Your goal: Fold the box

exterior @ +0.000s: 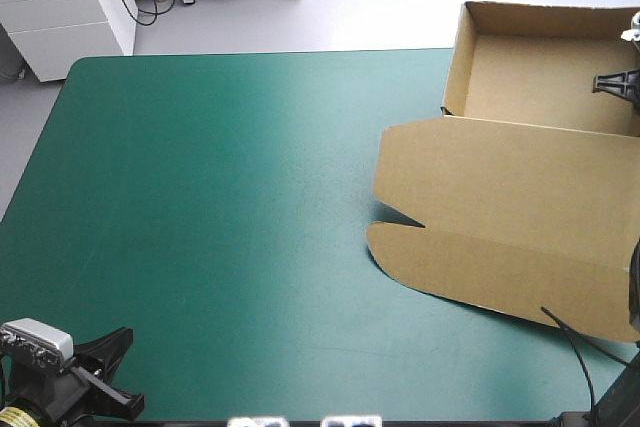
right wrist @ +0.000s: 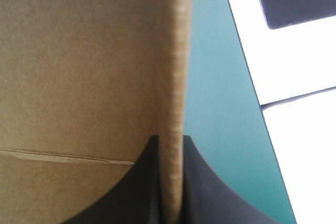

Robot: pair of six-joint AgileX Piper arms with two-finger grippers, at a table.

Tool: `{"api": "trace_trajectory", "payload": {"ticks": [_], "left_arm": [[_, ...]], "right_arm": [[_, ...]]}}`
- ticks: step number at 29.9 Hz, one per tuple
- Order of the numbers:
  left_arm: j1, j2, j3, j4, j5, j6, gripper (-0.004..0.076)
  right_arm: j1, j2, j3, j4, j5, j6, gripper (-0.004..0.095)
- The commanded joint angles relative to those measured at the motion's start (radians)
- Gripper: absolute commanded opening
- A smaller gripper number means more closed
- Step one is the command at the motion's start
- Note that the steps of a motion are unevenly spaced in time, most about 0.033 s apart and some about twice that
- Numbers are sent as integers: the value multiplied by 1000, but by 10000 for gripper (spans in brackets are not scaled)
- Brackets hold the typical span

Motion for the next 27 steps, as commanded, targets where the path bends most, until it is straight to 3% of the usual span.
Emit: {"api": "trace_trajectory", "payload": {"ticks": [1,13,17,23,25,27], "left_arm": [[-1,18,-23,4,-61,-6,-8],[-1,18,-23,5,-61,-6,-8],[-1,18,-23,5,-61,-6,-8],[-1,18,-23,5,-61,-6,-8],[-1,18,-23,5,-61,-6,-8],[-1,18,-23,5,-61,-6,-8]], "right_arm": [[-49,17,-23,23,-6,-10,-19],[-76,151,-23,58,-6,-8,18],[-76,151,-23,65,-6,-12,215],[-87,105,-23,98,-4,-26,754],[-87,69,-23,117,-4,-26,821],[-87,23,-23,166,-4,-23,816]]}}
